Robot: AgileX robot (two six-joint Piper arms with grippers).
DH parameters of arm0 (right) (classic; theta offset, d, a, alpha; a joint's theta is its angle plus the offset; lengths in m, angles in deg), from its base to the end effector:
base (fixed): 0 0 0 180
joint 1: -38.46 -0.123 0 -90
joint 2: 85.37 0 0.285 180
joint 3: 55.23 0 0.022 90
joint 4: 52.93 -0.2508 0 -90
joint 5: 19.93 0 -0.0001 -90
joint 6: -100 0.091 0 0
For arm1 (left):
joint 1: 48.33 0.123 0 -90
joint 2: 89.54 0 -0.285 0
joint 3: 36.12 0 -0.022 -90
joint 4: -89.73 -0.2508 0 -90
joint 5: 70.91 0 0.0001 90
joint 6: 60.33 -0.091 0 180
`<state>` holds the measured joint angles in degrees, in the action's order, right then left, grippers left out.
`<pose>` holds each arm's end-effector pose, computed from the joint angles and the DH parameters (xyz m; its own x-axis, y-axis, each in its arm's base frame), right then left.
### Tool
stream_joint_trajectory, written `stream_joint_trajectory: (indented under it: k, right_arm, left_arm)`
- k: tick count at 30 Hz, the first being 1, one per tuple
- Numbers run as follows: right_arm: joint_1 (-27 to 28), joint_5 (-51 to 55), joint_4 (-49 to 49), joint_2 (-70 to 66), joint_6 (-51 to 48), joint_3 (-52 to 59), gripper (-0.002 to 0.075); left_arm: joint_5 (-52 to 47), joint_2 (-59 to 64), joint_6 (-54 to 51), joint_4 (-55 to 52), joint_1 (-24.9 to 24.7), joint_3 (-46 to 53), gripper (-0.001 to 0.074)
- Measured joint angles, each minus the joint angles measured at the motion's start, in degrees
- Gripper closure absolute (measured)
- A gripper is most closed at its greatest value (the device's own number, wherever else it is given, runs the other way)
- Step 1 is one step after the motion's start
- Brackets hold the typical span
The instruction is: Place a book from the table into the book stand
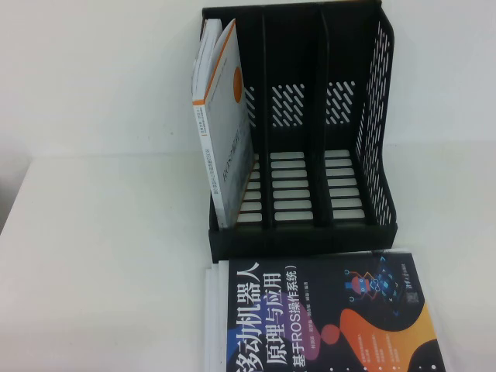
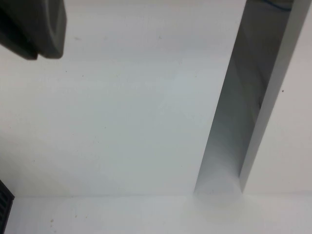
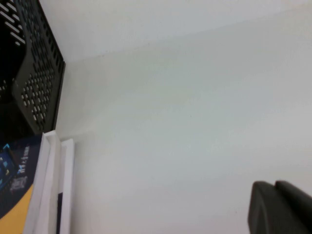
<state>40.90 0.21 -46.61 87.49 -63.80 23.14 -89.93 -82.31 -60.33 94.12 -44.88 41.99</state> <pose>0.0529 -0.0057 0.1755 -0.2493 0.1888 -0.9498 0.1254 0.9788 0.1617 0.0536 0.0010 0.1786 -0.2434 -0.0872 -0.9660 -0.0538 0.9956 -0.0763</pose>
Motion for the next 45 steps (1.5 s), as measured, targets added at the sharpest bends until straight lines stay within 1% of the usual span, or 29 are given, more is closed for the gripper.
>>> stream_joint_trajectory:
  k: [21,32,36,45]
  right_arm:
    - [0.0,0.0,0.0,0.0,0.0,0.0,0.0729]
    - [0.0,-1.52,0.0,0.0,0.0,0.11,0.0729]
    - [0.0,-6.31,0.0,0.0,0.0,0.38,0.0729]
    - [0.0,-27.02,0.0,0.0,0.22,0.38,0.0729]
  left_arm:
    - [0.38,0.0,0.0,0.0,0.0,0.0,0.0737]
    - [11.73,0.0,0.0,-0.05,0.0,0.34,0.0736]
    - [16.9,0.0,0.0,-0.05,0.0,0.34,0.0737]
    - [33.31,0.0,0.0,-0.19,0.0,0.34,0.0737]
